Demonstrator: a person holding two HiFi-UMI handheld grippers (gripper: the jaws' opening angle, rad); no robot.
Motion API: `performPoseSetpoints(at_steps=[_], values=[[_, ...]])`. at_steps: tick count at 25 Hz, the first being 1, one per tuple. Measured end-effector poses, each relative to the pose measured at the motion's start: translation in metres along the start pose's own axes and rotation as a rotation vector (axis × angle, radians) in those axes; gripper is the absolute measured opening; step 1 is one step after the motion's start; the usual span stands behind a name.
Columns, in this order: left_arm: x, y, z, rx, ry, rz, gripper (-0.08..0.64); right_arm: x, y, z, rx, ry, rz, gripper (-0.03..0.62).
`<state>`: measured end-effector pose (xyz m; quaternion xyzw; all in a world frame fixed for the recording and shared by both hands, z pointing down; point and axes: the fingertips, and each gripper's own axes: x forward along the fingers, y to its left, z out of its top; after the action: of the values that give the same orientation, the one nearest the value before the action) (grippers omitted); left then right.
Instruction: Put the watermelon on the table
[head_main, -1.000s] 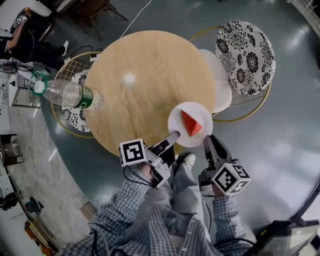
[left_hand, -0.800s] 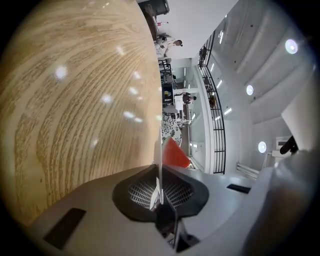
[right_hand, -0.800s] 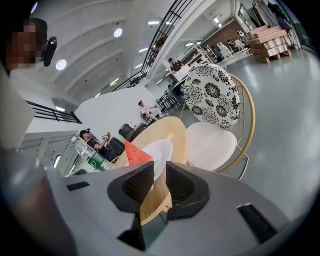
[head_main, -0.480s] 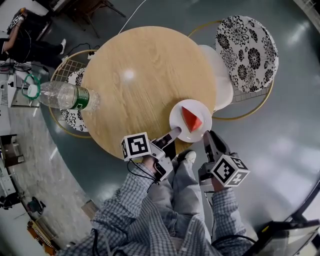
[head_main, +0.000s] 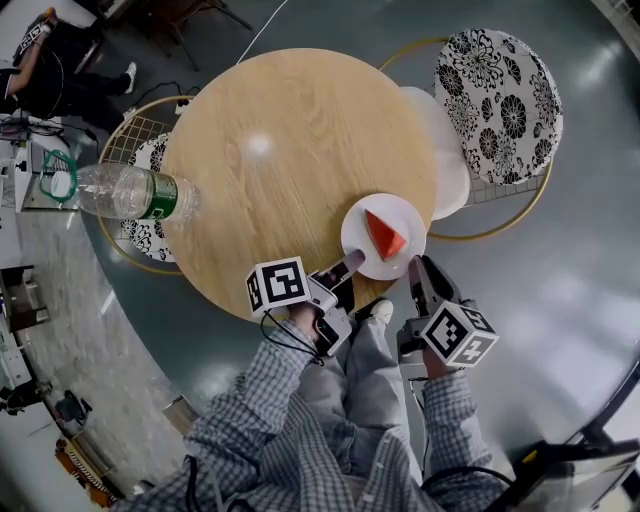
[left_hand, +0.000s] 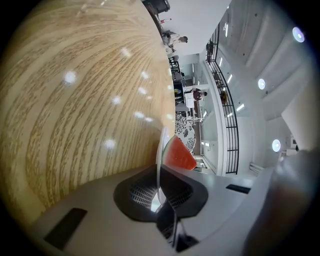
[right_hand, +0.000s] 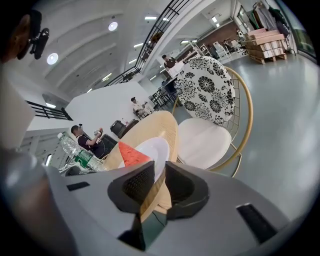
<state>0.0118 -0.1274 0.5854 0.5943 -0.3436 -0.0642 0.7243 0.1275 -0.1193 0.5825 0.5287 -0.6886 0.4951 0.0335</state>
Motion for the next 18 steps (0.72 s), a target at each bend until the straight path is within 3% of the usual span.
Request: performPoseSetpoints(at_steps=[8,14,18], values=[[0.007,-0.001,0.006,0.013,-0.006,0.025,0.018,0.008,-0.001,0.007,-0.085,0.016,-0.010,0.077],[0.008,-0.001,0.006,0.008,-0.007,0.033,0.017,0.003,0.002,0.005,-0.311,0.091,-0.042,0.087],[0.009,-0.001,0.006,0.000,-0.008,0.032,0.017,-0.007,0.012,0.005,-0.564,0.110,-0.096,0.112]])
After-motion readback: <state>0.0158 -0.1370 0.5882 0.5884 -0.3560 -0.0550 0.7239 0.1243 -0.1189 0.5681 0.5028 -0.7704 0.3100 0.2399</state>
